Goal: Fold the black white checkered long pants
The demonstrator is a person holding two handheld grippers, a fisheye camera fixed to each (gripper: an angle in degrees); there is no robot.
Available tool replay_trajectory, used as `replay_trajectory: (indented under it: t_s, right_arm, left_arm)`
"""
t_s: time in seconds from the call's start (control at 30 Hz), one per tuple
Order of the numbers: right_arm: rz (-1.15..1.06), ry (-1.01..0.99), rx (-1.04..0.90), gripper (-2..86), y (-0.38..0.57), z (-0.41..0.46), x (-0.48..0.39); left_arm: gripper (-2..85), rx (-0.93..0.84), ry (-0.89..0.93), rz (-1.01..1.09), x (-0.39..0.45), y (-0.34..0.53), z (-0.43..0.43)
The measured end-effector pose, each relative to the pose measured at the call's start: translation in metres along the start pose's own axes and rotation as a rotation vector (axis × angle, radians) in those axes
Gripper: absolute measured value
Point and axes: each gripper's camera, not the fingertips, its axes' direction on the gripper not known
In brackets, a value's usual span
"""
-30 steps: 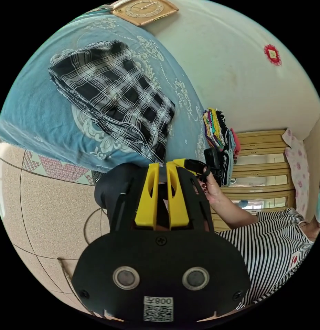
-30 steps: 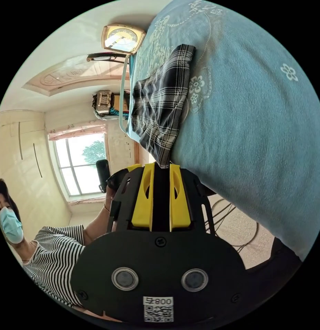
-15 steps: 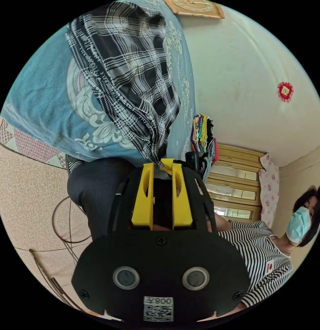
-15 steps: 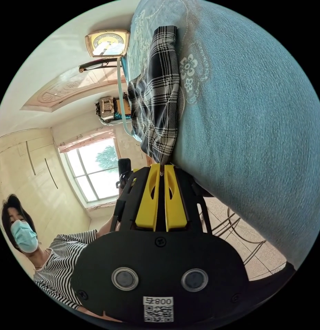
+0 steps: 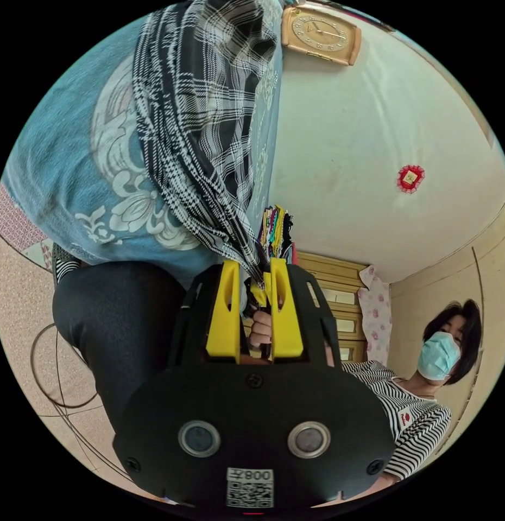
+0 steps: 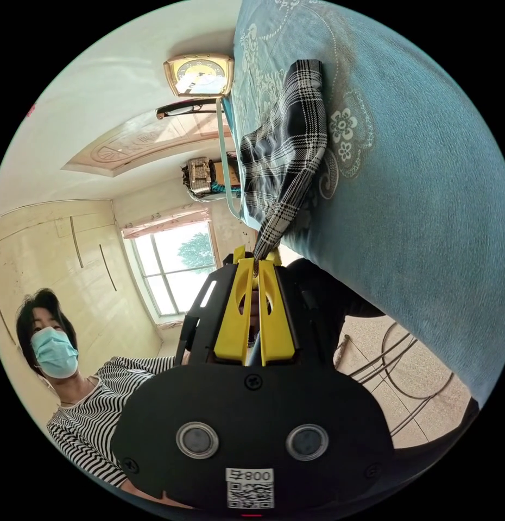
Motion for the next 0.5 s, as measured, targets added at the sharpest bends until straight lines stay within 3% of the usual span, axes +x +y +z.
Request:
replay_trajectory:
  t_s: [0.5]
  right_arm:
    - [0.031, -0.054, 0.037, 9.6, 0.007, -0.007, -0.002]
  left_arm:
    - [2.8, 0.029, 0.032, 0.011, -0.014, -0.009, -0.049]
